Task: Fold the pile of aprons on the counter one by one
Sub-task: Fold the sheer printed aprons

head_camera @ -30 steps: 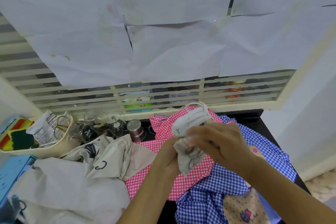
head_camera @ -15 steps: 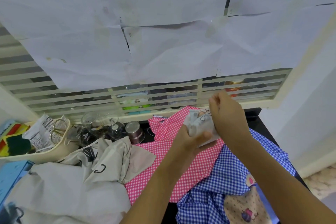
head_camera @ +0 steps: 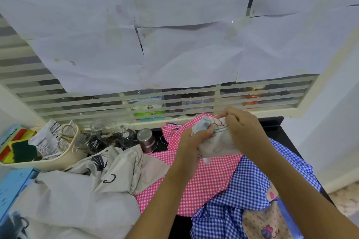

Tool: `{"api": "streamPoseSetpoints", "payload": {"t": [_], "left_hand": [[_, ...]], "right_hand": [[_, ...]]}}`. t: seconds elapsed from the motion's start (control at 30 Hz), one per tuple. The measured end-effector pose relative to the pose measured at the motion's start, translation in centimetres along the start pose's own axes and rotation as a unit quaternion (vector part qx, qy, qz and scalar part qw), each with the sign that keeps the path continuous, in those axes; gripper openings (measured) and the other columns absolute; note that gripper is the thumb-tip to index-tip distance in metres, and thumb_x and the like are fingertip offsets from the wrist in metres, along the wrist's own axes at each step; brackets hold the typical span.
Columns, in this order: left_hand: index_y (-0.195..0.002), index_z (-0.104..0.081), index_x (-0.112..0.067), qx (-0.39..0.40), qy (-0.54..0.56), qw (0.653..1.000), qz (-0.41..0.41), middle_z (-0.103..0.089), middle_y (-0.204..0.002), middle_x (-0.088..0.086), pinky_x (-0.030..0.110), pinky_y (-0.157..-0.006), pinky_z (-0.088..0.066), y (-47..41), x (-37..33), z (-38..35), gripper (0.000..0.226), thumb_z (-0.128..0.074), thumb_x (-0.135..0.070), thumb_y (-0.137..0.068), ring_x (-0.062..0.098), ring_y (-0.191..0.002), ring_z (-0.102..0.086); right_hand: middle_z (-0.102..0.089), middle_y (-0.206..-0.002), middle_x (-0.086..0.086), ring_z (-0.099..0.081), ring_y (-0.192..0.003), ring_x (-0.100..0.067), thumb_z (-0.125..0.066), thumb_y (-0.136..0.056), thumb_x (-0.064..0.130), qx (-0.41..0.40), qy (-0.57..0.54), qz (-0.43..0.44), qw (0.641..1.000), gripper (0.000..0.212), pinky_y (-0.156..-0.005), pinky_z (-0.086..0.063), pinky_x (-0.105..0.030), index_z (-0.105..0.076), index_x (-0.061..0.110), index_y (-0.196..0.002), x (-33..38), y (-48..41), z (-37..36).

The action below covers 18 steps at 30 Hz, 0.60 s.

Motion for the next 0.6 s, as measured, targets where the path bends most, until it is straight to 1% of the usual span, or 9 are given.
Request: {"api": "streamPoseSetpoints", "payload": {"t": [0.03, 0.1, 0.2, 0.27, 0.33, 0.37, 0.47, 0.53, 0.6], "left_hand": [[-0.089, -0.064, -0.003, 0.001, -0.006, 1.0, -0.003, -0.069, -0.079, 0.005, 0.027, -0.064, -0.054, 0.0, -0.4, 0.2, 0.013, -0.059, -0.012, -0.081, 0.019, -0.072, -0.065], [-0.09, -0.066, -0.004, 0.018, -0.018, 1.0, 0.017, -0.069, -0.084, 0.01, 0.027, -0.064, -0.054, -0.2, -0.9, 0.6, 0.017, -0.062, -0.012, -0.076, 0.022, -0.075, -0.066], [-0.099, -0.064, -0.001, 0.055, -0.03, 0.996, 0.066, -0.069, -0.092, 0.014, 0.026, -0.066, -0.055, 0.3, -1.0, 0.8, 0.018, -0.062, -0.006, -0.081, 0.021, -0.08, -0.068], [-0.108, -0.062, -0.001, 0.047, -0.054, 0.995, 0.071, -0.068, -0.099, 0.016, 0.028, -0.072, -0.057, 0.6, -0.9, 0.7, 0.026, -0.063, -0.009, -0.083, 0.024, -0.086, -0.067], [-0.111, -0.062, -0.003, 0.037, -0.066, 0.995, 0.058, -0.068, -0.104, 0.017, 0.034, -0.081, -0.055, 0.7, -0.9, 0.7, 0.033, -0.066, -0.015, -0.081, 0.029, -0.094, -0.065], [-0.11, -0.062, -0.004, 0.036, -0.069, 0.996, 0.05, -0.068, -0.104, 0.016, 0.035, -0.082, -0.054, 0.8, -1.1, 0.7, 0.032, -0.066, -0.016, -0.08, 0.03, -0.094, -0.065], [-0.108, -0.063, -0.004, 0.048, -0.041, 0.998, 0.031, -0.071, -0.104, 0.014, 0.032, -0.077, -0.057, 1.1, -2.0, 1.4, 0.028, -0.068, -0.009, -0.08, 0.028, -0.093, -0.068], [-0.108, -0.063, -0.004, 0.059, -0.021, 0.998, 0.031, -0.072, -0.102, 0.014, 0.029, -0.072, -0.057, 1.2, -2.9, 1.7, 0.031, -0.068, -0.008, -0.078, 0.025, -0.09, -0.07], [-0.109, -0.062, -0.003, 0.071, -0.014, 0.997, 0.031, -0.072, -0.101, 0.014, 0.027, -0.068, -0.057, 1.3, -3.3, 1.7, 0.032, -0.066, -0.007, -0.077, 0.025, -0.088, -0.07]], "right_hand": [[-0.056, -0.065, -0.002, -0.045, -0.055, -0.009, -0.029, -0.084, 0.028, -0.044, 0.005, 0.032, 0.999, 0.031, -0.049, -0.033, -0.019, -0.057, 0.017, -0.075, -0.2, 0.5, -0.3], [-0.049, -0.056, 0.003, -0.041, -0.049, -0.009, -0.024, -0.082, 0.034, -0.1, 0.047, 0.074, 0.991, 0.034, -0.046, -0.028, -0.016, -0.051, 0.016, -0.071, -0.8, 1.3, -0.9], [-0.046, -0.054, 0.004, -0.041, -0.05, -0.007, -0.021, -0.08, 0.037, -0.112, 0.098, 0.092, 0.985, 0.036, -0.048, -0.026, -0.019, -0.049, 0.016, -0.069, -1.8, 1.8, -1.4], [-0.046, -0.053, 0.005, -0.041, -0.048, -0.008, -0.022, -0.08, 0.037, -0.103, 0.094, 0.093, 0.986, 0.036, -0.047, -0.027, -0.019, -0.051, 0.016, -0.07, -2.3, 1.8, -1.5], [-0.053, -0.059, 0.005, -0.048, -0.052, -0.01, -0.031, -0.085, 0.037, -0.072, 0.046, 0.087, 0.993, 0.032, -0.047, -0.034, -0.017, -0.056, 0.017, -0.078, -2.4, 1.8, -1.3], [-0.058, -0.067, 0.005, -0.053, -0.059, -0.009, -0.035, -0.087, 0.039, -0.044, -0.007, 0.077, 0.996, 0.029, -0.05, -0.041, -0.016, -0.057, 0.02, -0.085, -2.2, 1.7, -1.0], [-0.058, -0.092, 0.008, -0.059, -0.083, -0.001, -0.04, -0.085, 0.054, 0.06, -0.176, 0.033, 0.982, 0.032, -0.065, -0.051, -0.018, -0.054, 0.028, -0.098, -2.3, 1.3, 0.2], [-0.057, -0.094, 0.008, -0.057, -0.086, 0.003, -0.042, -0.08, 0.057, 0.105, -0.188, 0.028, 0.976, 0.039, -0.072, -0.049, -0.015, -0.054, 0.026, -0.099, -2.9, 1.2, 1.1], [-0.061, -0.086, 0.004, -0.06, -0.08, -0.004, -0.051, -0.075, 0.058, 0.133, -0.183, 0.016, 0.974, 0.044, -0.071, -0.05, -0.016, -0.056, 0.021, -0.099, -3.5, 1.3, 1.7]]}}
Point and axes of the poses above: each hand's wrist, its own y-axis away from the middle knuckle, its own z-axis out of the back of the hand, x = y × z, the point moved 1 cm from there along -y, towards the middle knuckle
